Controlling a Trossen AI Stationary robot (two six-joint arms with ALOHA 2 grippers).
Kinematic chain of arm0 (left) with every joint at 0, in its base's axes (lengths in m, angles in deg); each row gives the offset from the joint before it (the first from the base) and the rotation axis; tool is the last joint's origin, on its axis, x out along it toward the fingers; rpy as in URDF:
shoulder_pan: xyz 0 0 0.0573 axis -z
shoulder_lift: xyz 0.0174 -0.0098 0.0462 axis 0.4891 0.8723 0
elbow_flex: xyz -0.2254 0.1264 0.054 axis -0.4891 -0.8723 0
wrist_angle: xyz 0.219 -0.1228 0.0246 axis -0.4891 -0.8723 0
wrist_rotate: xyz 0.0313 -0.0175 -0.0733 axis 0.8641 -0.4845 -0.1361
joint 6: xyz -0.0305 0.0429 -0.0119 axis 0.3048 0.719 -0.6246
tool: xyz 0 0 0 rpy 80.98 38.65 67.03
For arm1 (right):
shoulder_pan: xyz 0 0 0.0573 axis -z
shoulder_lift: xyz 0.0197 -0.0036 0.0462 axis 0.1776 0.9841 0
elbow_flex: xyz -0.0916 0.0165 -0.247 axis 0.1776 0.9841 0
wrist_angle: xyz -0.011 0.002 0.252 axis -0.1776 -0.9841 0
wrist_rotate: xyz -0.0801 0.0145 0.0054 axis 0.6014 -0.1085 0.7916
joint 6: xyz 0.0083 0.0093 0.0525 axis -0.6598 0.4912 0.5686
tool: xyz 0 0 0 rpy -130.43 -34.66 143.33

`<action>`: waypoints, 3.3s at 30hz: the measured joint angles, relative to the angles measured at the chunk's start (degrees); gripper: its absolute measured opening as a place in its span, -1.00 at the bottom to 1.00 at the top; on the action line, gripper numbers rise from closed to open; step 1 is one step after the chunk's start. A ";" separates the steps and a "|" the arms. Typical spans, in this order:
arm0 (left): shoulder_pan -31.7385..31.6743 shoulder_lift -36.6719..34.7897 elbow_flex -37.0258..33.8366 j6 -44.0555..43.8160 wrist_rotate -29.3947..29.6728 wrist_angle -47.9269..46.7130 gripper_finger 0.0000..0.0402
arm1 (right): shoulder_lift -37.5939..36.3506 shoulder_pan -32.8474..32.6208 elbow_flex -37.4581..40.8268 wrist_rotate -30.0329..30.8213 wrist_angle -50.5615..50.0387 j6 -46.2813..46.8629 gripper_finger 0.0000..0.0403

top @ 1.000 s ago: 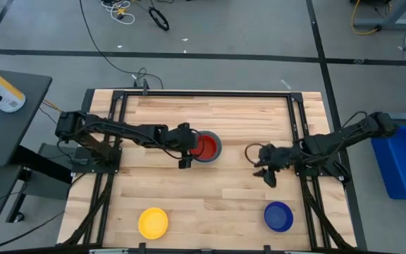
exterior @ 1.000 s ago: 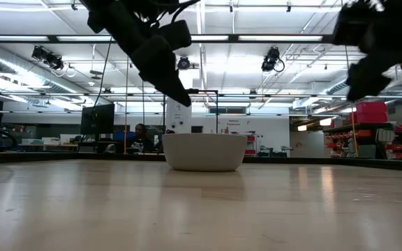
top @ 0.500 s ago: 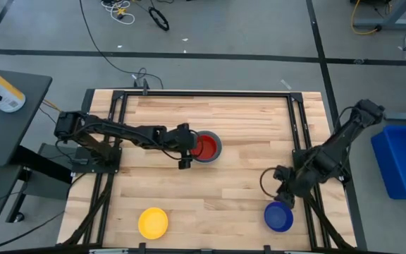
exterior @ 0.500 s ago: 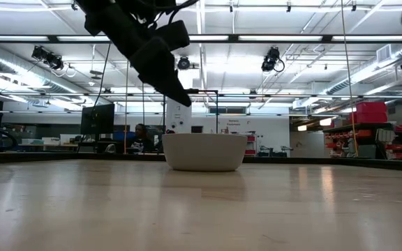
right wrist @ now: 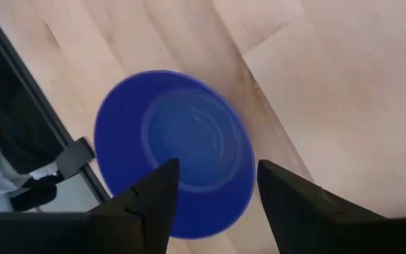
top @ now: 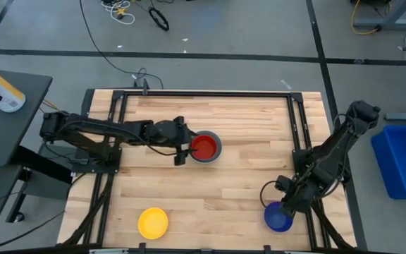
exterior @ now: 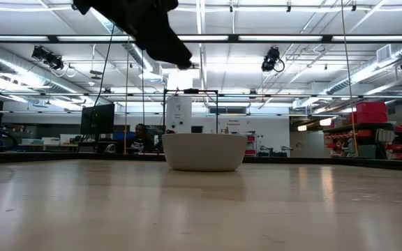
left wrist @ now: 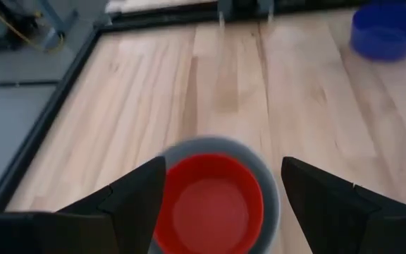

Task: Nest bowls inside each other
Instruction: Stack the blue bowl on the red bowl

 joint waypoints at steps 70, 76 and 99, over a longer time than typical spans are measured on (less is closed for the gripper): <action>-5.01 -62.11 -48.95 -11.46 2.38 4.12 0.26 | 25.85 58.83 -7.53 7.72 57.22 -67.67 -1.00; -5.01 -62.11 -48.95 -11.30 1.90 4.12 0.26 | 35.70 58.77 -25.48 6.32 34.42 -68.09 -1.00; -5.01 -62.08 -48.95 -10.36 0.43 3.96 0.25 | 40.87 63.36 -41.21 -4.43 0.90 -67.04 -1.00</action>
